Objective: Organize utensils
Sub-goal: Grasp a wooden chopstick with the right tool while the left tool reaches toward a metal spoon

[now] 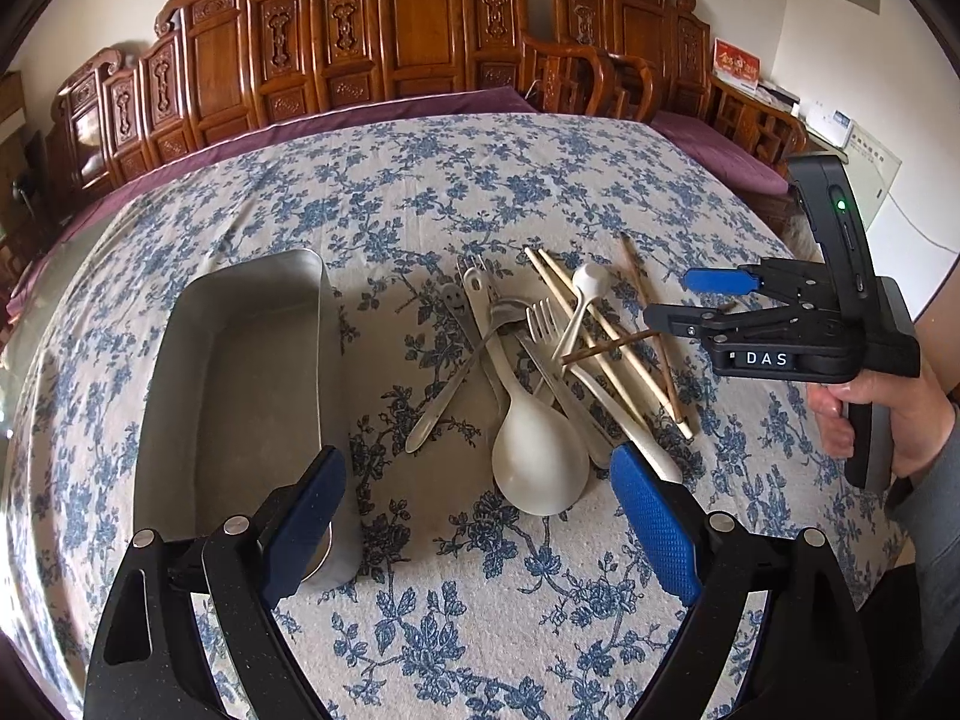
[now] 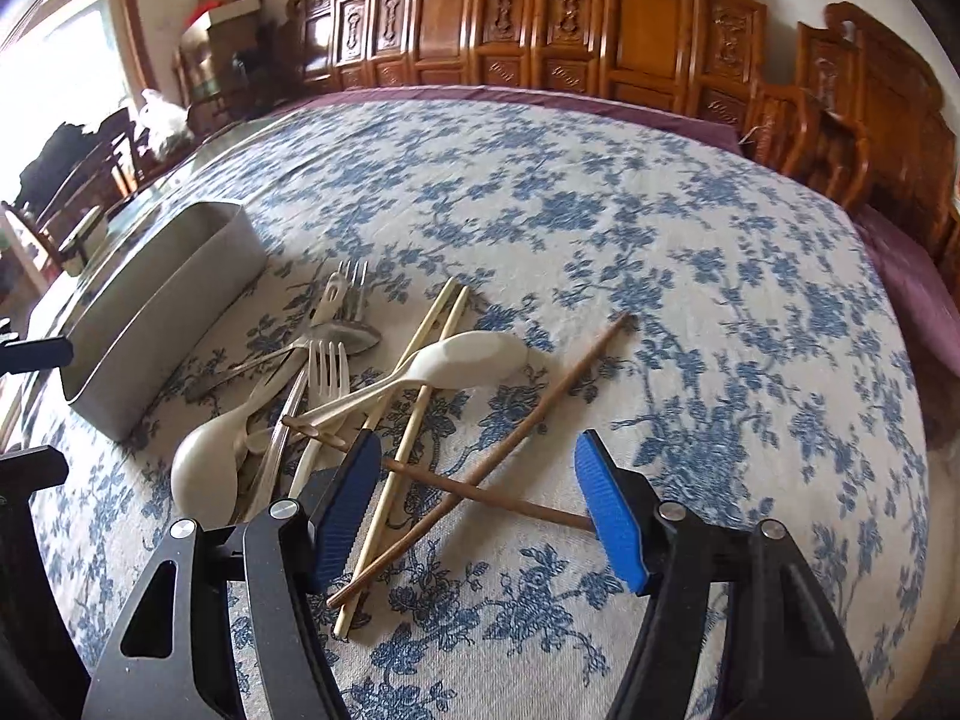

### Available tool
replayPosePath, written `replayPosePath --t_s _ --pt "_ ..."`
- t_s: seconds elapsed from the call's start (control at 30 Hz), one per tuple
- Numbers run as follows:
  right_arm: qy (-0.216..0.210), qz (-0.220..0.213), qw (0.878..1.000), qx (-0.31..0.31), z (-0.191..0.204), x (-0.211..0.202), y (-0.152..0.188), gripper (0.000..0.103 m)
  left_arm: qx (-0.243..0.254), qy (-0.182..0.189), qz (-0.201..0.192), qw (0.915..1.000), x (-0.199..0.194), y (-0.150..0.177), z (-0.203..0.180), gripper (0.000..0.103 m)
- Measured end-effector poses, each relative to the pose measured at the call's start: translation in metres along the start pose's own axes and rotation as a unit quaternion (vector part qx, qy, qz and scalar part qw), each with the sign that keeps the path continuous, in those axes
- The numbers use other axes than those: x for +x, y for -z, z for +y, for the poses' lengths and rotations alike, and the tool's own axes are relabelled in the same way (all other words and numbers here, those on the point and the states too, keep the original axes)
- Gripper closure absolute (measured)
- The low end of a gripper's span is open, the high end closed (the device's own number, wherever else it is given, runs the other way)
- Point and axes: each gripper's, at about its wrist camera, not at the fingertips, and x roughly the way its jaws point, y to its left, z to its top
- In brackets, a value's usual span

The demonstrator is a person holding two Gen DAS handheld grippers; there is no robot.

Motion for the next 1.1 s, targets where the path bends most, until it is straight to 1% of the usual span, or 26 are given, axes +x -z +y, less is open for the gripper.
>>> replayPosePath --t_s 0.07,0.2,0.3,0.37,0.43,0.47,0.53,0.6,0.67,0.73,0.8,0.83,0.9,0.97,1.0,1.1 --pt "-0.009 0.016 1.000 -0.001 0.000 0.007 0.002 0.034 0.000 0.000 0.004 1.0000 0.005 -0.001 0.000 0.017" --pt "-0.012 0.042 0.999 -0.012 0.003 0.018 0.007 0.034 -0.002 0.001 0.011 0.9999 0.014 -0.001 -0.003 0.017" --pt "-0.014 0.051 0.998 -0.019 0.004 0.018 0.012 0.040 0.000 0.004 0.012 0.9999 0.017 0.000 -0.006 0.017" --pt "-0.011 0.054 0.998 -0.023 0.004 0.016 0.014 0.049 0.003 0.002 0.013 0.9999 0.019 0.001 -0.008 0.017" --pt "-0.013 0.056 0.998 -0.023 0.003 0.014 0.015 0.061 0.003 0.000 0.019 0.9998 0.023 0.002 -0.009 0.017" --pt "-0.014 0.057 0.998 -0.021 0.002 0.012 0.017 0.065 0.005 -0.001 0.021 0.9998 0.025 0.002 -0.009 0.017" --pt "-0.013 0.060 0.998 -0.023 0.001 0.010 0.019 0.078 0.007 -0.006 0.025 0.9997 0.029 0.002 -0.010 0.017" --pt "-0.020 0.061 0.998 -0.023 -0.001 0.006 0.022 0.082 0.006 -0.007 0.029 0.9995 0.034 0.001 -0.011 0.017" --pt "-0.024 0.059 0.998 -0.023 -0.002 0.002 0.023 0.088 0.005 -0.008 0.031 0.9995 0.038 -0.001 -0.011 0.017" --pt "-0.030 0.056 0.998 -0.024 -0.002 -0.001 0.023 0.097 0.002 -0.006 0.033 0.9994 0.042 -0.002 -0.012 0.017" --pt "-0.040 0.047 0.998 -0.023 -0.001 -0.008 0.021 0.097 0.000 -0.006 0.037 0.9993 0.047 -0.004 -0.013 0.018" --pt "-0.043 0.043 0.998 -0.024 -0.001 -0.010 0.019 0.097 0.000 -0.006 0.038 0.9993 0.048 -0.004 -0.013 0.021" --pt "-0.052 0.034 0.998 -0.020 -0.001 -0.016 0.017 0.097 -0.003 -0.006 0.044 0.9990 0.054 -0.005 -0.014 0.023" --pt "-0.051 0.023 0.998 -0.015 -0.002 -0.021 0.015 0.097 -0.007 -0.002 0.049 0.9988 0.059 -0.007 -0.013 0.026" --pt "-0.049 0.018 0.999 -0.010 -0.004 -0.024 0.013 0.097 -0.009 0.000 0.052 0.9986 0.061 -0.008 -0.013 0.030" --pt "-0.045 0.007 0.999 0.001 -0.007 -0.028 0.012 0.097 -0.014 0.006 0.057 0.9983 0.069 -0.013 -0.013 0.034"
